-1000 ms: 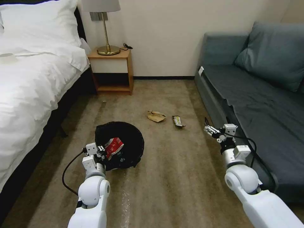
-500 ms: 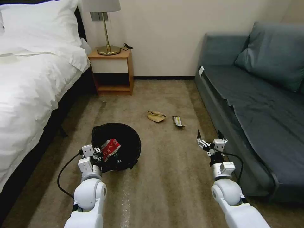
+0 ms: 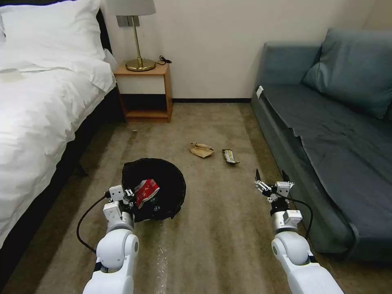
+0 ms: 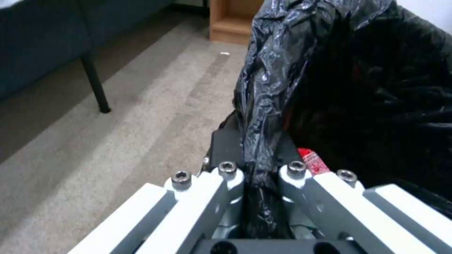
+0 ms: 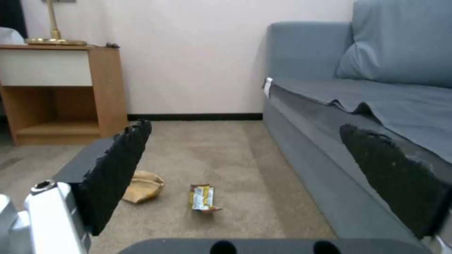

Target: Pick up the trash bin, then pick up the garbage on the floor and place it into the trash bin.

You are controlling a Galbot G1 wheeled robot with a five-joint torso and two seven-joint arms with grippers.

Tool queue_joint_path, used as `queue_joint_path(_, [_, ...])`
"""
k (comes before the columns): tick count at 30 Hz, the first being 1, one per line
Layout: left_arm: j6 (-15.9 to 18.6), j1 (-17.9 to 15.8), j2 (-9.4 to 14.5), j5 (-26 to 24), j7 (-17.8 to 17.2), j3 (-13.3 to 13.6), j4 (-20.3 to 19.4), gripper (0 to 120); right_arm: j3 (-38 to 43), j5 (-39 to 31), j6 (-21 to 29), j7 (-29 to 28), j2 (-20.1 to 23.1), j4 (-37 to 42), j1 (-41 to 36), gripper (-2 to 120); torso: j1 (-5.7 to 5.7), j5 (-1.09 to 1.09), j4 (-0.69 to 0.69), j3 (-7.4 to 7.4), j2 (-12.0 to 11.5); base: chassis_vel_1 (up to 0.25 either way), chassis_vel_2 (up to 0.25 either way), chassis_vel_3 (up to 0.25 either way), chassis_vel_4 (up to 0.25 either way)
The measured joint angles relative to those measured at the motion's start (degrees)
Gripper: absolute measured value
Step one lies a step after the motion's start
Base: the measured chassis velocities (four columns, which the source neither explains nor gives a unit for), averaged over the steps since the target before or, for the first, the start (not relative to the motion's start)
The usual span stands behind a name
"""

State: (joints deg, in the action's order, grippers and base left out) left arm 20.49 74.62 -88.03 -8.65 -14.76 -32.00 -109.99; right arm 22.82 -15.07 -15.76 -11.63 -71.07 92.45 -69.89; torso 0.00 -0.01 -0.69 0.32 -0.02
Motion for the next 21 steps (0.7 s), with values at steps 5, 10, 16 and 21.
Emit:
queue_joint_path(5, [0.4,0.0,0.9,-0.1,1.3,-0.8,-0.4,3,0.3,0.0,0.0,0.0,-0.5,0.0,-0.2,100,0.0,0.0,0.0,0.0,0.0,0.0,0.0,0.0,0.0])
queue_joint_path(10, [0.4,0.2,1.4,-0.1,1.7,-1.0,-0.7,3,0.7,0.3,-0.1,0.0,-1.2,0.0,-0.6,100,0.0,0.0,0.0,0.0,0.0,0.0,0.0,0.0,0.0])
queue_joint_path(16, [0.2,0.8,1.3,0.0,1.8,-1.8,-1.1,3,1.6,0.8,-0.1,0.3,-1.2,0.2,-1.3,100,0.0,0.0,0.0,0.0,0.0,0.0,0.0,0.0,0.0])
queue_joint_path(21, [0.1,0.8,1.3,0.0,1.8,-2.0,-1.3,3,1.8,1.0,-0.2,0.3,-1.2,-0.1,-1.3,100,0.0,0.01,0.0,0.0,0.0,0.0,0.0,0.0,0.0])
